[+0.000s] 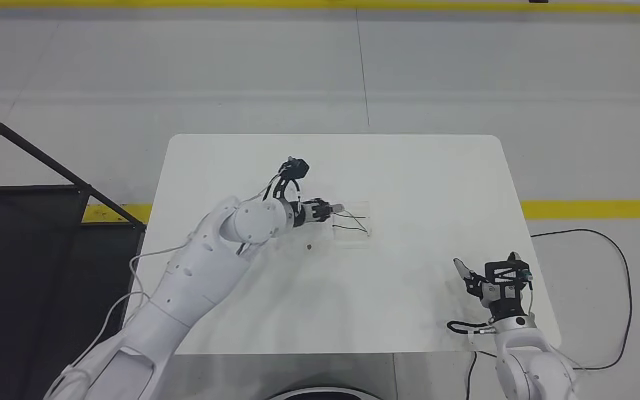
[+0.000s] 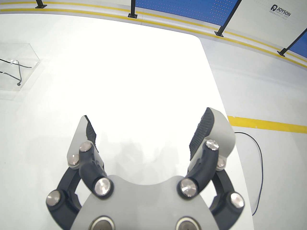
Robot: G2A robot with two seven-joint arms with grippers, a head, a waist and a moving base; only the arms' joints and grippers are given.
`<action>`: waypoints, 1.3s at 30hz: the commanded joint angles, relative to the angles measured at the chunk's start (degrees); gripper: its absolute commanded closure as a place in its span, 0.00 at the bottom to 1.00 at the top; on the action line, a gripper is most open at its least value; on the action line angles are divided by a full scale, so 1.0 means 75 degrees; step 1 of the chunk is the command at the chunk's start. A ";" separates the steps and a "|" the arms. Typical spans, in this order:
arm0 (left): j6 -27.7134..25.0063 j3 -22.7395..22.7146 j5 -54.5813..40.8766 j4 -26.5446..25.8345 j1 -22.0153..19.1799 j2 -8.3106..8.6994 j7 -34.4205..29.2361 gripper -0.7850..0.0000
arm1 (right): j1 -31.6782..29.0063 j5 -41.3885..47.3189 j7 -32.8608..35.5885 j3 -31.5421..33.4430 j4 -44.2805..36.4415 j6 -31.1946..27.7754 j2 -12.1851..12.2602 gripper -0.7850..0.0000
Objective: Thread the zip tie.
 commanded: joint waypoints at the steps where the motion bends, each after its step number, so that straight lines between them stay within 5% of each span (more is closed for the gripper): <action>1: 0.0018 0.0021 -0.0013 0.0064 -0.0026 -0.0024 0.0016 0.53 | 0.0000 0.0000 0.0000 0.0000 0.0000 0.0000 0.0000 0.00; 39: 0.0131 0.0203 -0.0071 0.0725 -0.0371 -0.0371 -0.0169 0.85 | 0.0000 0.0000 0.0000 0.0000 0.0000 0.0000 0.0000 0.00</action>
